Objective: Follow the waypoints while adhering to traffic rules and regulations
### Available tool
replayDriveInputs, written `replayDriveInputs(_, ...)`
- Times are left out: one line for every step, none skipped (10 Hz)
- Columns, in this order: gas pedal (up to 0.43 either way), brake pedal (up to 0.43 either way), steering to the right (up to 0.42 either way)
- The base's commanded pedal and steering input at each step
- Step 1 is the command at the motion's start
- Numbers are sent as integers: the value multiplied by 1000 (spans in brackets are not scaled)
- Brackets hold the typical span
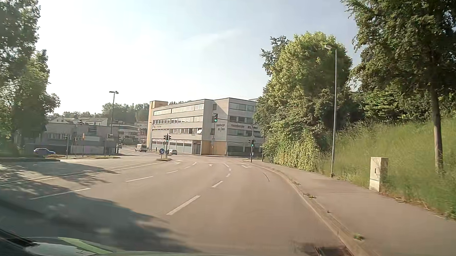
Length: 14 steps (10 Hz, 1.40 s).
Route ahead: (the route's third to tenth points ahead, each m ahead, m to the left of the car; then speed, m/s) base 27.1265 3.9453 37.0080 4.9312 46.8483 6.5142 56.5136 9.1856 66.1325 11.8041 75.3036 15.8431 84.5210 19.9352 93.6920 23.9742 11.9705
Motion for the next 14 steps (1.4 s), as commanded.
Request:
replayDriveInputs(39, 0, 33)
replayDriveInputs(39, 0, 29)
replayDriveInputs(39, 0, 21)
replayDriveInputs(39, 0, 16)
replayDriveInputs(39, 0, 12)
replayDriveInputs(39, 0, 8)
replayDriveInputs(39, 0, 5)
replayDriveInputs(39, 0, 3)
replayDriveInputs(39, 0, 3)
replayDriveInputs(39, 0, 1)
replayDriveInputs(39, 0, 0)
replayDriveInputs(39, 0, -5)
replayDriveInputs(39, 0, -13)
replayDriveInputs(39, 0, -18)
